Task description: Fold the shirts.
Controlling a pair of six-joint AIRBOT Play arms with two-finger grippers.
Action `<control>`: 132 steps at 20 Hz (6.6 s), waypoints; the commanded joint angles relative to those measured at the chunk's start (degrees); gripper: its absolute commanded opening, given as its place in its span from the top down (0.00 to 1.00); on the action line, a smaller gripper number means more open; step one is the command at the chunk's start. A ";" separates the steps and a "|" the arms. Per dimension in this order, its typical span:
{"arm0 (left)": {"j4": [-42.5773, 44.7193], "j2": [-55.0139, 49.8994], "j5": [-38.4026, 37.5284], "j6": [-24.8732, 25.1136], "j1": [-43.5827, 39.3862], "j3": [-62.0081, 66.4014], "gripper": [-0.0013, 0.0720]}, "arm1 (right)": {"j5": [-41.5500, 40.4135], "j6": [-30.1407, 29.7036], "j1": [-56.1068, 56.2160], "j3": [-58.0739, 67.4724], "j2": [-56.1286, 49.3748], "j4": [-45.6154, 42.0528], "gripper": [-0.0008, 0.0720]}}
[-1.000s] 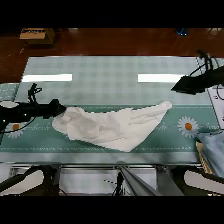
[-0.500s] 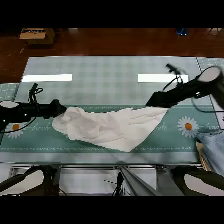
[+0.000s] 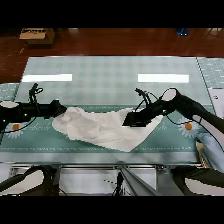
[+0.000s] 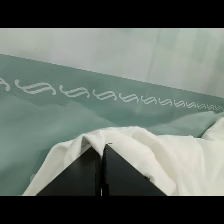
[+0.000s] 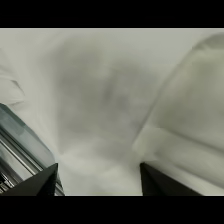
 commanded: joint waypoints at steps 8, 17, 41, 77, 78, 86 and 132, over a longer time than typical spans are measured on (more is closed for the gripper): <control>0.00 -0.04 0.07 1.36 0.00 -0.02 0.96 | -10.91 -0.31 2.10 -0.33 -2.54 11.80 0.59; -0.04 7.43 -3.48 1.73 1.22 8.72 0.96 | 2.54 -6.32 -1.73 10.99 5.75 21.86 0.96; 24.94 44.17 -23.43 -18.12 2.69 60.30 0.96 | 2.93 12.94 -28.00 60.11 35.23 -19.98 0.96; 16.28 8.04 -6.38 -6.36 -7.39 16.39 0.96 | 16.74 4.66 -34.01 60.37 -4.17 -42.01 0.51; 16.28 8.04 -6.36 -6.36 -7.39 16.39 0.96 | 21.35 5.31 -37.81 59.01 -2.99 -42.21 0.51; 16.28 8.04 -6.36 -6.36 -7.39 16.39 0.96 | 18.91 2.47 -54.42 3.23 20.94 -23.67 0.38; 5.66 39.54 -4.31 -17.00 13.44 57.00 0.96 | 4.55 11.54 -48.54 43.39 41.38 8.15 0.96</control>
